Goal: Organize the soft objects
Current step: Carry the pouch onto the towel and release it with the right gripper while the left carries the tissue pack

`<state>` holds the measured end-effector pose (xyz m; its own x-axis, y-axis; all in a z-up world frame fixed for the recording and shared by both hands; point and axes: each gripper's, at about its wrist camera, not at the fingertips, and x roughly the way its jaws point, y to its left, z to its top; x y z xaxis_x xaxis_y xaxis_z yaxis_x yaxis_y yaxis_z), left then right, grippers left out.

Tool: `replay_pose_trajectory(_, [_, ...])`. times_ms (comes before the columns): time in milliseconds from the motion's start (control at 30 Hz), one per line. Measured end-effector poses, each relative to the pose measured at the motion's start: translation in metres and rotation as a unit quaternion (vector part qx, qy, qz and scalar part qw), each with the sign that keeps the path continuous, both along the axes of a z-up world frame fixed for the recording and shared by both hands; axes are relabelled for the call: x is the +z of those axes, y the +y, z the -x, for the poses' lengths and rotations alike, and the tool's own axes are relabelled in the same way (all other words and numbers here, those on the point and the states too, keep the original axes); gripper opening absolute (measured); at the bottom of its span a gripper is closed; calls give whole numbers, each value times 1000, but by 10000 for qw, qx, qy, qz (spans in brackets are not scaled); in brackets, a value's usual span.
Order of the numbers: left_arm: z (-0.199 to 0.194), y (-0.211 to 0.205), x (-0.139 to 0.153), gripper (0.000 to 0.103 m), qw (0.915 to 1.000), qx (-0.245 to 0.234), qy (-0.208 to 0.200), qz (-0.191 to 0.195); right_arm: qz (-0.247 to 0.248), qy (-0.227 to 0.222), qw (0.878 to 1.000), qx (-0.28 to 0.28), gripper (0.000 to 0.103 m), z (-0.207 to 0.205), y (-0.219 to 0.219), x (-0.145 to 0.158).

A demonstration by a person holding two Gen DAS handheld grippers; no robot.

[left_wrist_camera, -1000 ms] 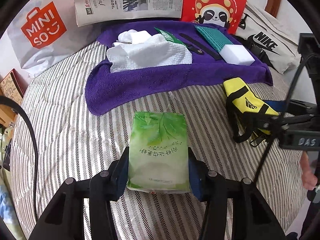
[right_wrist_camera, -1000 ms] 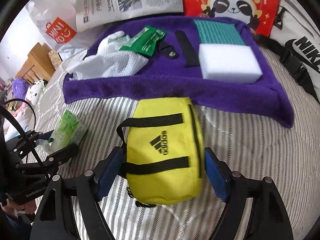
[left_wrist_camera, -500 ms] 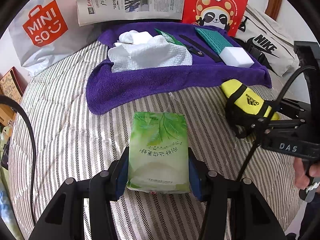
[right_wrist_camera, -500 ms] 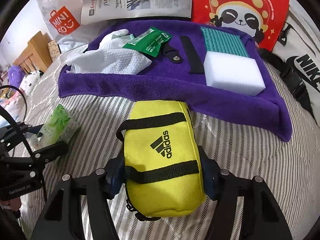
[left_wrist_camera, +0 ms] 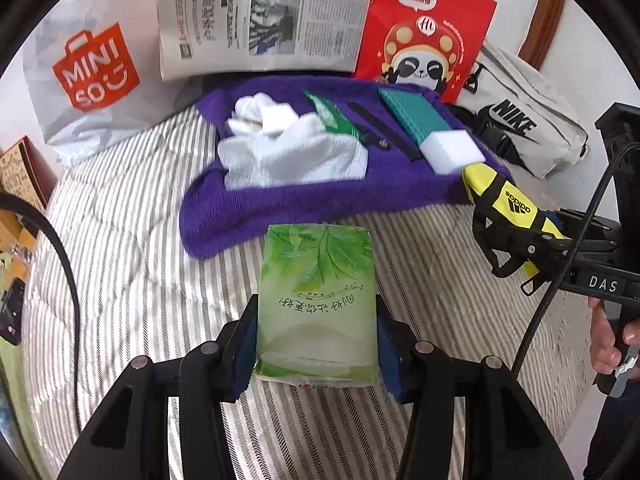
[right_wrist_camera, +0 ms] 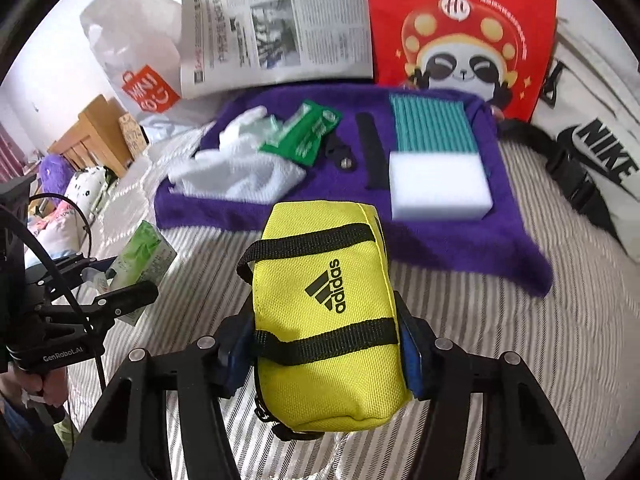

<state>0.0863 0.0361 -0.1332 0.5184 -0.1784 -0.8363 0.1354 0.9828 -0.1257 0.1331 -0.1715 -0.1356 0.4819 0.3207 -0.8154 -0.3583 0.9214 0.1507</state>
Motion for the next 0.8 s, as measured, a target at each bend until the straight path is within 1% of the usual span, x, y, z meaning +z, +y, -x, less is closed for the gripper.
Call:
replay_pose_trajectory(233, [-15,10,14,49,9999,102,-69,109,-11,-166,9999,34,60,-40,11,21])
replay_pose_trajectory(333, [-22,14,16,49,9998,139,-77,134,95,-151,9998,41,60,-68,22,22])
replay_pose_trajectory(433, [-28,17,18,49,9997,120,-74,175,89,-122,9999,40,60,-90,31,21])
replay_pose_trajectory(533, [-36,22,19,49,9997,120,-70,213,238,-57,9997,18,60,-108,40,13])
replay_pose_trajectory(667, [-44,29,18,49,9996,139,-52,244,403,219,9989,27,60,-133,54,-10])
replay_pose_trajectory(800, [-54,35,18,49,9995,139,-48,290,489,380,9981,20,60,-144,64,-26])
